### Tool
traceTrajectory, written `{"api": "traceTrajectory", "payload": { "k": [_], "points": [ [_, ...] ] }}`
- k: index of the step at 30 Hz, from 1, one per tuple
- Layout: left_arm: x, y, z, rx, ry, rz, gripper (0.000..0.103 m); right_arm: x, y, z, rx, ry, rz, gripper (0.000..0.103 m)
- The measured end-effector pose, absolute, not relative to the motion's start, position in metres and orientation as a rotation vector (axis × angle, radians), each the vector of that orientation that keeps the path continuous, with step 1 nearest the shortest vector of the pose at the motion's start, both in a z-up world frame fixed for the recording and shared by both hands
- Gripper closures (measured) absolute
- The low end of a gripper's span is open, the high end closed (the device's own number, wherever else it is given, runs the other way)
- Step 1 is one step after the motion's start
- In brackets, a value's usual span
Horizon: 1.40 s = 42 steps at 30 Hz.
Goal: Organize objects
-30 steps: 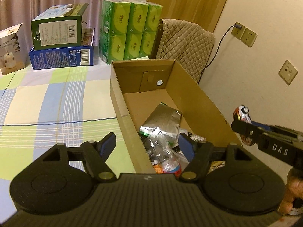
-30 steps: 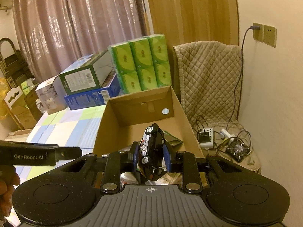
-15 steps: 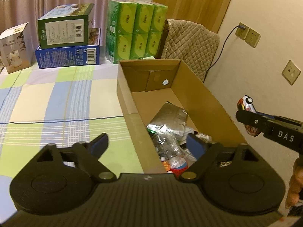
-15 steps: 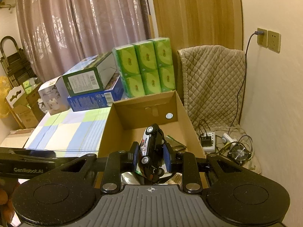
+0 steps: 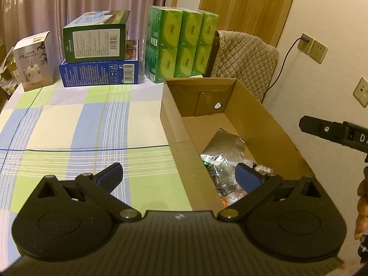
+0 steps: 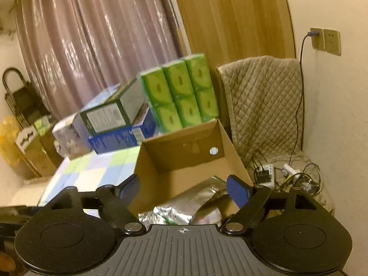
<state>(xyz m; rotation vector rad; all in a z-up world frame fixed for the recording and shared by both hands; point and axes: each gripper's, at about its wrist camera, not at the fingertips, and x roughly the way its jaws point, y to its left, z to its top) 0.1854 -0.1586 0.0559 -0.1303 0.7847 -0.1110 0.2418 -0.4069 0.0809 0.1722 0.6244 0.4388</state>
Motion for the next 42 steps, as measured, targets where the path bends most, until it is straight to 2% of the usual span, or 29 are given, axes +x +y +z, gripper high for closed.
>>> {"api": "traceTrajectory", "payload": {
  "k": [21,42],
  "points": [
    [0.145,-0.168,0.062,-0.126,0.787,-0.104,0.001,0.196,-0.415,0.079,0.094,0.696,0.417,0.024],
    [0.067,-0.169,0.071,-0.091,0.805,-0.058,0.001,0.117,-0.405,0.072,-0.024,0.768,0.444,0.024]
  ]
}}
